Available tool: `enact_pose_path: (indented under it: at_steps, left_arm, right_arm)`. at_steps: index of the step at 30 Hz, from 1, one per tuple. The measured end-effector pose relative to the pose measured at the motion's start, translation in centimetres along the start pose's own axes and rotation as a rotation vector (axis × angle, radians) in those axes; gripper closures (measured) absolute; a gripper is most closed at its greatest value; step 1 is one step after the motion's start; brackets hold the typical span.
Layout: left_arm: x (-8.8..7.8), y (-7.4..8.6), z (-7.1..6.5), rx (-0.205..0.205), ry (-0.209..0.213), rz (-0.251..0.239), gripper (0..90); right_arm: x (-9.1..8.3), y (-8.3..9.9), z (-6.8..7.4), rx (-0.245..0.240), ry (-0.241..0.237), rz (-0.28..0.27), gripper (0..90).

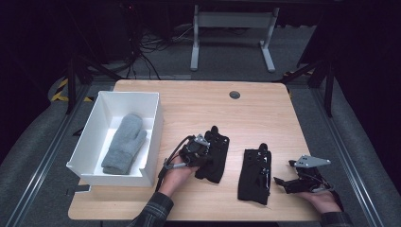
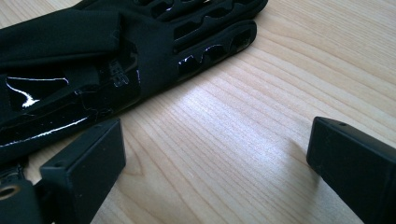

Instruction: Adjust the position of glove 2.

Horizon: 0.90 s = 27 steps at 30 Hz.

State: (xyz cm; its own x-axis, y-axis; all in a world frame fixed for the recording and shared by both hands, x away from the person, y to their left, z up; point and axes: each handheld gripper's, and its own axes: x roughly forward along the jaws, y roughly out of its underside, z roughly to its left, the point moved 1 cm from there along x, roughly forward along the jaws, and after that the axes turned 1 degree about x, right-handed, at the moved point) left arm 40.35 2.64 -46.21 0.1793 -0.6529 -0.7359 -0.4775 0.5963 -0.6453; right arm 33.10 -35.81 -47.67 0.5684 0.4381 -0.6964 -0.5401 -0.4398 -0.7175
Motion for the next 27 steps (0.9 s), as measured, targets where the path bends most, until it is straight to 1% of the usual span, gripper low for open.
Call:
enact_pose_path:
  at_steps: [2, 3, 5, 7, 12, 15, 16, 19, 20, 23, 24, 25, 27]
  left_arm:
    - [-0.3, 0.7, -0.5, 0.003, 0.017, 0.001, 90.0]
    - [-0.5, 0.9, -0.8, -0.003, 0.022, -0.003, 90.0]
    - [-0.7, 1.5, -1.3, -0.001, 0.028, -0.005, 90.0]
    - [-1.0, 2.0, -1.8, 0.003, 0.031, 0.004, 90.0]
    - [-1.6, 3.2, -3.2, 0.009, 0.041, 0.001, 90.0]
    - [-1.8, 3.5, -3.5, 0.009, 0.04, 0.001, 90.0]
    - [-1.9, 3.6, -3.6, 0.017, 0.032, -0.002, 90.0]
    - [-2.3, 3.2, -3.6, 0.016, 0.012, -0.03, 80.1]
    - [-2.5, 3.0, -3.4, 0.017, -0.005, -0.039, 77.6]
    - [-3.2, 2.3, -2.8, -0.004, -0.055, -0.071, 71.2]
    - [-3.4, 2.0, -2.4, -0.012, -0.082, -0.081, 69.9]
    - [-3.4, 2.0, -2.4, -0.012, -0.082, -0.081, 68.5]
    - [-3.9, 1.8, -1.5, -0.043, -0.128, -0.097, 67.5]
  right_arm:
    - [0.0, 0.0, 0.0, 0.001, 0.002, 0.0, 4.6]
    - [0.0, 0.0, 0.0, 0.001, 0.002, 0.0, 4.5]
    - [0.0, 0.0, 0.0, 0.001, 0.003, 0.0, 4.5]
    - [0.0, 0.0, 0.0, 0.001, 0.003, 0.0, 4.5]
    - [0.0, 0.0, 0.0, 0.002, 0.006, 0.001, 4.2]
    - [0.0, 0.0, 0.0, 0.0, 0.006, 0.001, 4.1]
    - [0.0, 0.0, 0.0, 0.001, 0.006, 0.002, 4.1]
    - [0.0, 0.0, 0.0, 0.001, 0.007, 0.002, 4.1]
    - [0.0, 0.0, 0.0, 0.001, 0.007, 0.001, 4.1]
    - [0.0, 0.0, 0.0, 0.0, 0.008, 0.002, 3.9]
    - [0.0, 0.0, 0.0, 0.001, 0.008, 0.002, 3.9]
    - [0.0, 0.0, 0.0, 0.001, 0.008, 0.002, 3.9]
    - [0.0, 0.0, 0.0, 0.001, 0.009, 0.002, 3.9]
